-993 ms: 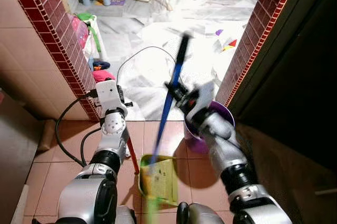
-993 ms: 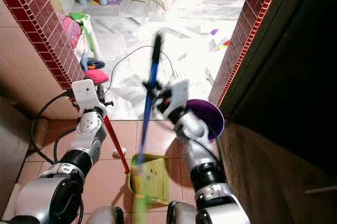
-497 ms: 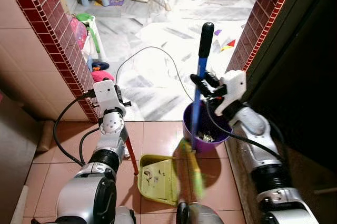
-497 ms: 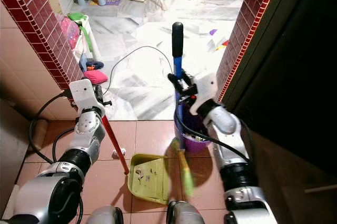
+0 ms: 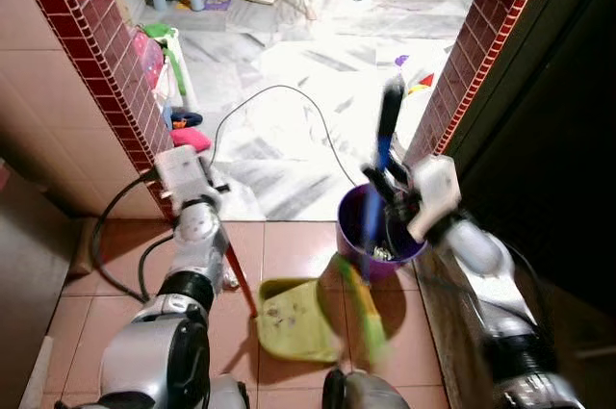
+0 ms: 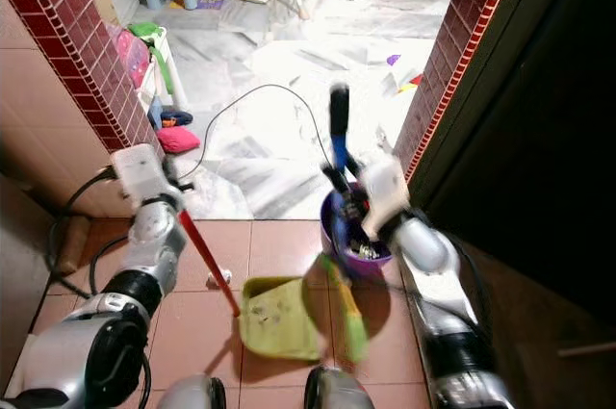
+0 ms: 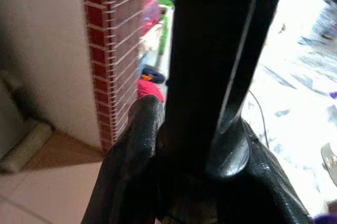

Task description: Sweep floor

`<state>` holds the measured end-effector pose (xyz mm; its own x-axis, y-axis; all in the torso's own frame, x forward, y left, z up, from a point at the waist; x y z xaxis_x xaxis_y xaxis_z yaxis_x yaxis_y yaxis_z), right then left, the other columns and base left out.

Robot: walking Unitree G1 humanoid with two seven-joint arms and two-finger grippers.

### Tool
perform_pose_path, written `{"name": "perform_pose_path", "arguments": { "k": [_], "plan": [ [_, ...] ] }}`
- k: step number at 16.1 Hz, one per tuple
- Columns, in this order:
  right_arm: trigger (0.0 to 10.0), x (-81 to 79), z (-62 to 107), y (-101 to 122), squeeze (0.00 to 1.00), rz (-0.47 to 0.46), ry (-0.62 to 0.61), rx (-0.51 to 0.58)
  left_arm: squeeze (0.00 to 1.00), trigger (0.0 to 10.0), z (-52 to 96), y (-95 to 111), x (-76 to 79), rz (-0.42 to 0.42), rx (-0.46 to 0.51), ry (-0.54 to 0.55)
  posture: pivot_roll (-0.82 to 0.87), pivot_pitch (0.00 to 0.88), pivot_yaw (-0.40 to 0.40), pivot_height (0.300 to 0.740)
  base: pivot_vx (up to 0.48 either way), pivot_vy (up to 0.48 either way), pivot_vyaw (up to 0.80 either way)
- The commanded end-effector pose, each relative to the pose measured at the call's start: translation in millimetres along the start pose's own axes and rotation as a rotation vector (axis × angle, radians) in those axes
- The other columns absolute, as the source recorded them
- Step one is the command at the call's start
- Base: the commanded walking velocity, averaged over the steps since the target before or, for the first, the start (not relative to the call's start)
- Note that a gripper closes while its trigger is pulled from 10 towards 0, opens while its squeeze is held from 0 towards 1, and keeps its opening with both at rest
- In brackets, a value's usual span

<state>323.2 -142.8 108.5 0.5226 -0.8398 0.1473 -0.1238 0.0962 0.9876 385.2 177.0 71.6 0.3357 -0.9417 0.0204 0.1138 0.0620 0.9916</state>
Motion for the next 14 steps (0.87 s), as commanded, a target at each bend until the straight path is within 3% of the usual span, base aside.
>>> {"name": "perform_pose_path", "arguments": {
  "k": [1,2,3,6,9,12,14],
  "plan": [
    [10.0,8.7,6.4,11.0,0.0,0.132,-0.021,0.025,0.0,10.0,-4.0,14.5,-6.8,0.046,0.057,0.037,-0.21,0.0,-0.033,0.74,0.0,0.0,0.0],
    [10.0,14.0,14.5,5.9,0.0,0.152,-0.048,0.003,0.0,10.0,-5.3,17.7,-11.2,0.051,0.069,0.052,-0.2,0.0,-0.036,0.74,0.0,0.0,0.0],
    [10.0,23.6,32.8,-4.7,0.0,0.16,-0.103,-0.039,0.0,10.0,-8.3,26.2,-20.4,0.058,0.101,0.078,-0.19,0.0,-0.034,0.74,0.0,0.0,0.0],
    [10.0,29.3,54.3,-27.1,0.0,0.046,-0.199,-0.111,0.0,10.0,-13.3,45.4,-35.9,0.049,0.173,0.118,-0.19,0.0,-0.022,0.74,0.0,0.0,0.0],
    [10.0,23.2,49.5,-35.1,0.0,0.003,-0.245,-0.106,0.0,10.0,-16.8,58.7,-45.8,0.01,0.217,0.119,-0.16,0.0,0.007,0.74,0.0,0.0,0.0],
    [10.0,22.3,29.4,-35.0,0.0,-0.035,-0.314,-0.084,0.0,10.0,-17.5,69.1,-41.6,0.009,0.243,0.076,-0.14,0.0,0.05,0.74,0.0,0.0,0.0],
    [10.0,18.8,25.2,-38.5,0.0,-0.07,-0.335,-0.083,0.0,10.0,-16.1,99.4,-35.6,0.034,0.336,0.085,-0.13,0.0,0.057,0.74,0.0,0.0,0.0]
  ]
}}
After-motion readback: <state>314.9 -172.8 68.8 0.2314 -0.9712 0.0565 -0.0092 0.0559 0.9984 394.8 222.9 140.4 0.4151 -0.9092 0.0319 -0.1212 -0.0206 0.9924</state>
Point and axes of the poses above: a point about 5 cm out from each wrist's last joint towards the gripper, its own z axis pointing back from the gripper into the wrist, its own y axis along the axis of the wrist's last joint, x = y × z, the point moved 4 cm from there along -z, pointing out of the wrist towards the gripper, and after that the axes turned 9 degrees about -z, right-handed, at the moved point
